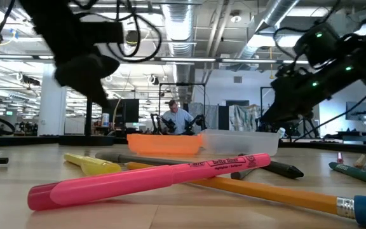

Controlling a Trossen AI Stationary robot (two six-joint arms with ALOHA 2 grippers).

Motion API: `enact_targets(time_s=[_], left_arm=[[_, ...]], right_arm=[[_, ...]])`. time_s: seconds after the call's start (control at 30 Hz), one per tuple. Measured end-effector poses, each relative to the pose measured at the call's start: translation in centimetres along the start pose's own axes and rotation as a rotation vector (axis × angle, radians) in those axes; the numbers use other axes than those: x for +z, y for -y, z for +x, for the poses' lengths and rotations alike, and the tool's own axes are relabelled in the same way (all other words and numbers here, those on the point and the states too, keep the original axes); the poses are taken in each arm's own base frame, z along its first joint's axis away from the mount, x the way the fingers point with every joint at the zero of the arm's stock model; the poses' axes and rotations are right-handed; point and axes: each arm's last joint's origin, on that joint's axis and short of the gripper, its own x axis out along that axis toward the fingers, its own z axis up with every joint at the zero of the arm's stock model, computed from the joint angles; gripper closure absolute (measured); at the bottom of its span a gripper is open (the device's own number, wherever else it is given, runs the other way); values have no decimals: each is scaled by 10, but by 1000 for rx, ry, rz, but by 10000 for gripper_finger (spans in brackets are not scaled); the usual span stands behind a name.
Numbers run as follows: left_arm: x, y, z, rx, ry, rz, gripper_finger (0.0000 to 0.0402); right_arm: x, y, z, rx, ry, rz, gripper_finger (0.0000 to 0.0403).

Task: Pick & place school supplies into a supply box
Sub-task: Put the pink pencil into the orange supply box

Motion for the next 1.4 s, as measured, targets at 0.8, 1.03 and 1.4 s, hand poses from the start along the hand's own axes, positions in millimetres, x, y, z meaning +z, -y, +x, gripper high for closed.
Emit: enact_targets(time_s=[0.8, 1.03, 1.4], left_arm=[[-38, 18, -15, -42, 16, -3, 239], [-55, 26, -21, -270, -281, 33, 239], [-69, 35, -35, -384, -424, 25, 239]], right_arm=[[21, -6, 37, -83, -109, -19, 296], [32, -27, 14, 34, -23, -185, 296], [39, -50, -18, 127, 104, -337, 296]])
